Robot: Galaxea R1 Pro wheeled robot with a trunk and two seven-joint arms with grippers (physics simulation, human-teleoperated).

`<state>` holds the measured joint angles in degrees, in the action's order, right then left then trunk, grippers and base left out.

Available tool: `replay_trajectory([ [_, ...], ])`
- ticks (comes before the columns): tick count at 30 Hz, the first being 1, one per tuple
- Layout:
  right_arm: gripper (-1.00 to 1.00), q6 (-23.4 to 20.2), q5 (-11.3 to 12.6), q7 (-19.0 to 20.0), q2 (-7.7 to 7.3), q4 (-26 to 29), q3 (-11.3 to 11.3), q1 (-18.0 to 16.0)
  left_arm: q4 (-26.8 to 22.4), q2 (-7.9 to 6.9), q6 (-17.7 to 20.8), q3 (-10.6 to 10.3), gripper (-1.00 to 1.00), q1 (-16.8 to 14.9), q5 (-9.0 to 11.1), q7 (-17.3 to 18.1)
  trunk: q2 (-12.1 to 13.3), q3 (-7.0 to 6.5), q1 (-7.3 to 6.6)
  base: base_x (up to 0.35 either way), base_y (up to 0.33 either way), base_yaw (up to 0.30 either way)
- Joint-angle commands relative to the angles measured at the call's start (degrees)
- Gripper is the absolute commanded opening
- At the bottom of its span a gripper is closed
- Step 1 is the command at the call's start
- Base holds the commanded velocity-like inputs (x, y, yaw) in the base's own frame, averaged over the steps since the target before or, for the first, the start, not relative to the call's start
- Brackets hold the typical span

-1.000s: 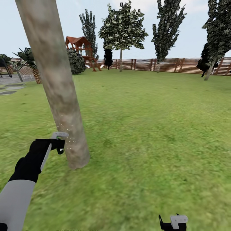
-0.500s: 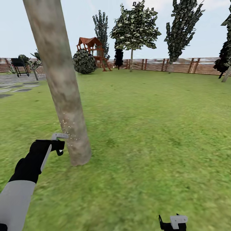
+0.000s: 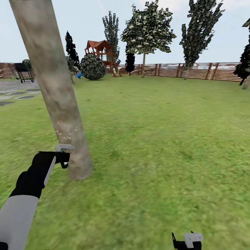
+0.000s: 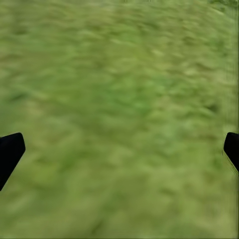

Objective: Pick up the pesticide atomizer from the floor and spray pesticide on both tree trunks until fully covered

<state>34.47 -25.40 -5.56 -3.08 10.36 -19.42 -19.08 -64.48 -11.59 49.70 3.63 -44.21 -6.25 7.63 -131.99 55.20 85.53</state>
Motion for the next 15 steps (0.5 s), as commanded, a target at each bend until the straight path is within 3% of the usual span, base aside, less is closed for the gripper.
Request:
replay_trajectory([
  [1, 1.00, 0.2, -0.6, -0.4, 0.00, -0.1, -0.2, 0.0, 0.0, 0.01, 0.2, 0.1, -1.00, 0.0, -0.6, 0.6, 0.0, 0.05, 0.00, 0.083, -0.269, 0.243],
  [8, 1.00, 0.2, -0.6, -0.4, 0.03, -0.1, -0.2, -0.1, 2.7, -0.09, -0.1, 0.1, -1.00, 1.6, -0.4, -2.9, 0.0, 0.05, 0.00, 0.038, -0.269, 0.272],
  [11, 1.00, 0.2, -0.6, -0.4, 0.05, -0.1, -0.2, 0.0, 5.6, 0.06, -0.4, 0.1, -1.00, 2.1, -0.2, -3.2, 0.0, 0.05, 0.00, 0.001, -0.269, 0.277],
  [15, 1.00, 0.2, -0.6, -0.3, 0.03, -0.1, -0.2, 0.0, 5.5, 0.12, -0.5, 0.4, -1.00, 2.1, -0.1, -3.2, 0.0, 0.05, 0.00, 0.000, -0.269, 0.277],
])
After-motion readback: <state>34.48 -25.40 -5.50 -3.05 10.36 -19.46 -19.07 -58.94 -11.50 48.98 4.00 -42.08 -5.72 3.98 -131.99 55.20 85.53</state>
